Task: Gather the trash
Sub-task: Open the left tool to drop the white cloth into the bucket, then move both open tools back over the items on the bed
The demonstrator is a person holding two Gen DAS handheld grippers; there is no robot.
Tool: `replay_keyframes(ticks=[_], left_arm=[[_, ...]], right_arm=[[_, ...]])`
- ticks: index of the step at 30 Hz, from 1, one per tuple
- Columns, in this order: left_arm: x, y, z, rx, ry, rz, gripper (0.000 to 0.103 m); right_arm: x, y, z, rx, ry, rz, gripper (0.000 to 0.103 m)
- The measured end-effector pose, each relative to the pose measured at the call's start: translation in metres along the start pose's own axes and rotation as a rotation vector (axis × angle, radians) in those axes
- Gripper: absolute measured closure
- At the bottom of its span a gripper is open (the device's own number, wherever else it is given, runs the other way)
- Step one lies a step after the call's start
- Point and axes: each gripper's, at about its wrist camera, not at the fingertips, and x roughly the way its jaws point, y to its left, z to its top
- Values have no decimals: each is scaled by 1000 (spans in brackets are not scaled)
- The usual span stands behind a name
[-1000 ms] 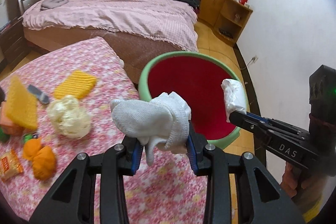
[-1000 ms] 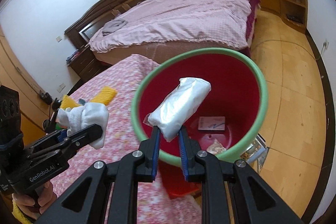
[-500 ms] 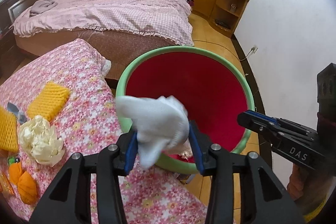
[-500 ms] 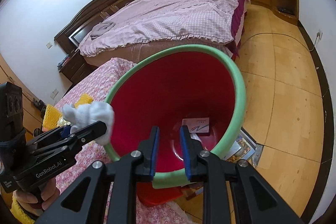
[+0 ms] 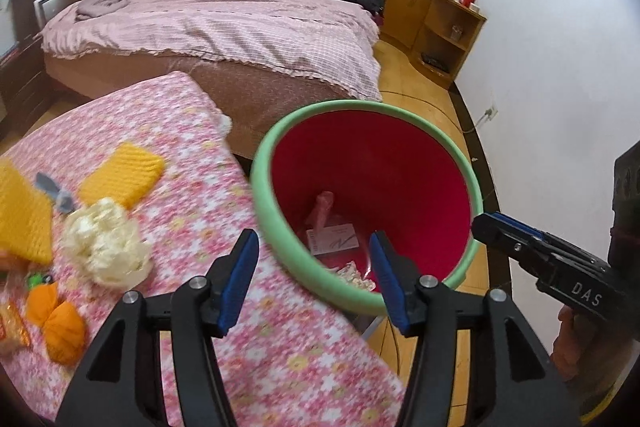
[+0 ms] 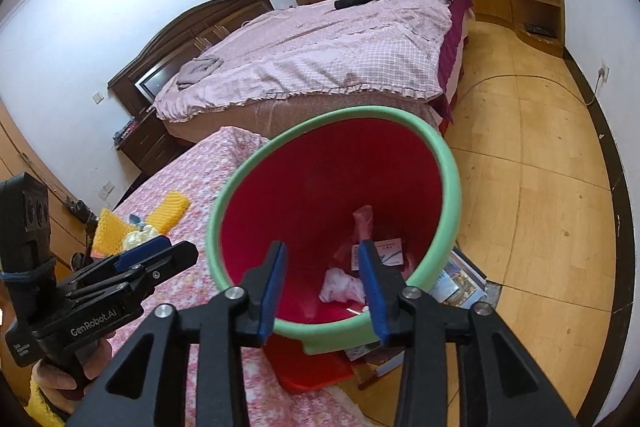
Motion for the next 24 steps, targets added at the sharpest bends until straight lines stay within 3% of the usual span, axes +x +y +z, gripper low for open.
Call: replay_keyframes(ticks=[8, 18, 24], left_arm=[[-37, 36, -13, -60, -43, 56, 45], [-85, 107, -29, -168, -99, 204, 45], [-101, 154, -40, -186, -91, 301, 45]], right_arm=[[-6, 36, -6, -36, -6, 43, 51], [3, 86, -26, -78, 23, 97, 49], [11, 112, -41, -92, 41, 129, 45]])
